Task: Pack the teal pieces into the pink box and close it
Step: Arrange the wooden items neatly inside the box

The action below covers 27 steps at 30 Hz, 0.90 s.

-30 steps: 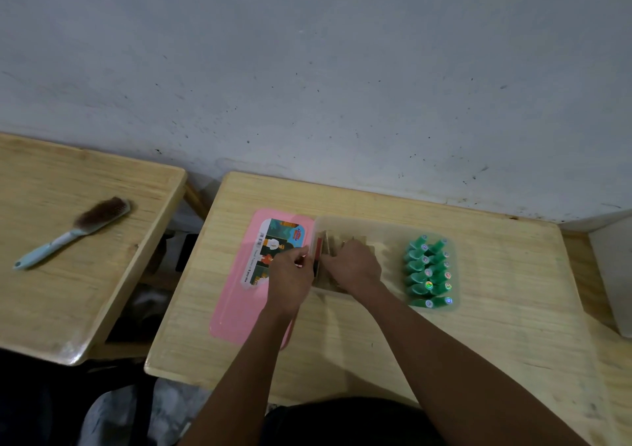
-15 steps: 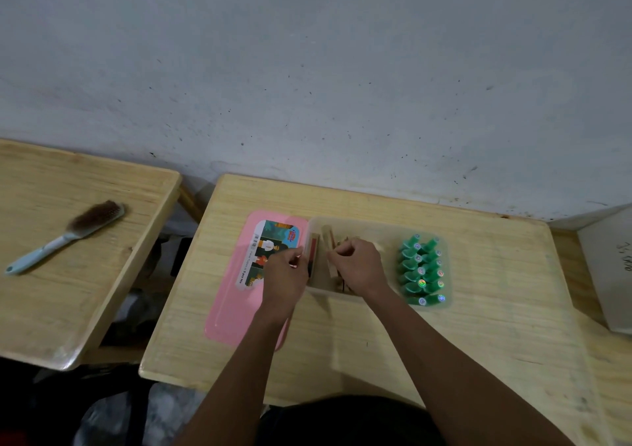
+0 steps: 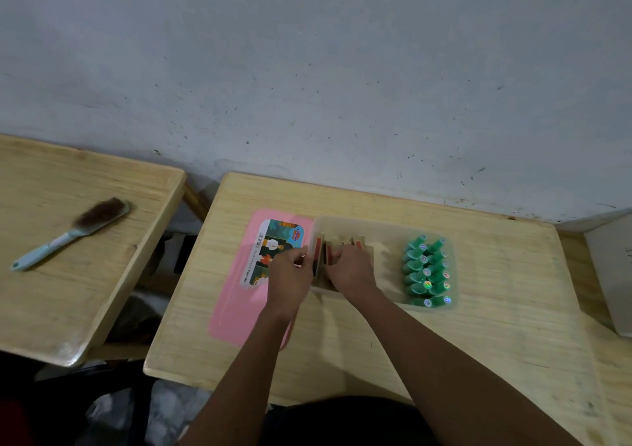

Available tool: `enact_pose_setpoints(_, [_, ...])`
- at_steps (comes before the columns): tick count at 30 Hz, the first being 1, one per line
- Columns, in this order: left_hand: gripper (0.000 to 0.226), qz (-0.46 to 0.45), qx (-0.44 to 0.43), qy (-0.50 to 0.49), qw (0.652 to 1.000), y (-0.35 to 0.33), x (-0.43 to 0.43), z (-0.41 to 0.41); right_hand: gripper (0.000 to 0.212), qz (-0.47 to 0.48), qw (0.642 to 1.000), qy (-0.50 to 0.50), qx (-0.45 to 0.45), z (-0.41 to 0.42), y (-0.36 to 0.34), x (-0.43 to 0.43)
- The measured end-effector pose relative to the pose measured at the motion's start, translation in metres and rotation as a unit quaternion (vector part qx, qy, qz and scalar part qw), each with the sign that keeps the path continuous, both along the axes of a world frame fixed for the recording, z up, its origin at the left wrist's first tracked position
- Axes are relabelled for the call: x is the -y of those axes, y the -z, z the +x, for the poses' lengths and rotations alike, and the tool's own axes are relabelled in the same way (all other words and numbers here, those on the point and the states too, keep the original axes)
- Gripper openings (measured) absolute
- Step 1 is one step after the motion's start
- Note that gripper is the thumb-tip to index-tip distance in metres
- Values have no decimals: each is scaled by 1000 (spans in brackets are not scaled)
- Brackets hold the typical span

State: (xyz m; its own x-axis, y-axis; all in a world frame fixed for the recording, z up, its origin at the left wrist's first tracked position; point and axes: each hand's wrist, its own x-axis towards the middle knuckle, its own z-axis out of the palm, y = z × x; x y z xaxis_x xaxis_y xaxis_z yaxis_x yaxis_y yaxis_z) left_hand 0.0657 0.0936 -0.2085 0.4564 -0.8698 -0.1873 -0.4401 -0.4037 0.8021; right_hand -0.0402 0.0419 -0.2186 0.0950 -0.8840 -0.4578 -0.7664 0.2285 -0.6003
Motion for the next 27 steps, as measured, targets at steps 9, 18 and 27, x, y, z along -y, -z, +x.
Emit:
enact_pose_setpoints(9, [28,-2,-2,1,1000,-1,0,0,17,8,997,-75,-13,-1,4,8])
enact_pose_setpoints(18, [32,4,-19,-1,1000,2,0,1,19,-63,993,14,-100,-54,-18,15])
enact_pose_setpoints(27, [31,-3,-29,-11,1000,2,1,1,18,14,991,-41,-124,-63,-5,10])
